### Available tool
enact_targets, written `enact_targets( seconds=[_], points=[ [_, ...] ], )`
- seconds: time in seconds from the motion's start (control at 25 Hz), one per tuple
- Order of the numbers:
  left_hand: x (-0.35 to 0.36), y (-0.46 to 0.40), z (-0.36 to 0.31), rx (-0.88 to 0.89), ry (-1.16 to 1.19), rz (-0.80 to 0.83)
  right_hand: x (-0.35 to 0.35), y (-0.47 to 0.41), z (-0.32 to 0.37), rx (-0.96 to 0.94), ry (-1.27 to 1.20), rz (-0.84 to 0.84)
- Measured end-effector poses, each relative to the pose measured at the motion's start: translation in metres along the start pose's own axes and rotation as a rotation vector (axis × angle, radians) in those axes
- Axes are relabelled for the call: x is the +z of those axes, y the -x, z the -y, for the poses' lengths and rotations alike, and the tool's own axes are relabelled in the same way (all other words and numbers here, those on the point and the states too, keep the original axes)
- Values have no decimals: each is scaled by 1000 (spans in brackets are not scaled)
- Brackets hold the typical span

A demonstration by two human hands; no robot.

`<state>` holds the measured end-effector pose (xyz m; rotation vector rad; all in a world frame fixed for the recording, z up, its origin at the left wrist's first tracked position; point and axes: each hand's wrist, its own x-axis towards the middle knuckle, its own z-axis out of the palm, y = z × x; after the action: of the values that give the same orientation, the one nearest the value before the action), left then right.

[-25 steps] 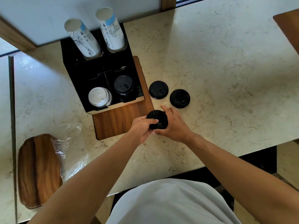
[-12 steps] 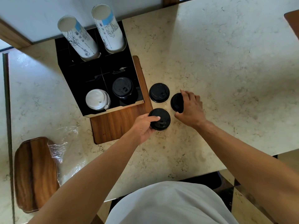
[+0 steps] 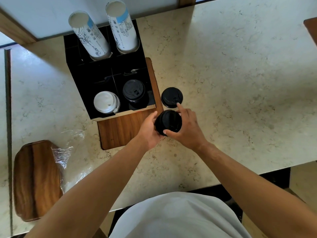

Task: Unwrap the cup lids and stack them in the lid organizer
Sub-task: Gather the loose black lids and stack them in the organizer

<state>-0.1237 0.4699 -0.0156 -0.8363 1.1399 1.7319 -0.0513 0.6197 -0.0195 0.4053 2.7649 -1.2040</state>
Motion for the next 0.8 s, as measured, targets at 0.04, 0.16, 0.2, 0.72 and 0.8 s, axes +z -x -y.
enact_targets(
  seconds=[0.04, 0.16, 0.2, 0.72, 0.8],
  points=[
    [-1, 1, 0, -1, 2, 7, 5, 2, 4, -21, 19, 19],
    [-8, 4, -2, 26, -19, -2, 14, 1, 12, -50, 84, 25],
    [-10, 4, -3, 41, -39, -5, 15, 0, 14, -59, 103, 21],
    [-25, 9, -14, 74, -82, -129, -9, -72, 5, 119, 165, -118],
    [-27, 8, -16, 63, -66, -121, -14, -95, 6, 116, 248, -51]
  ],
)
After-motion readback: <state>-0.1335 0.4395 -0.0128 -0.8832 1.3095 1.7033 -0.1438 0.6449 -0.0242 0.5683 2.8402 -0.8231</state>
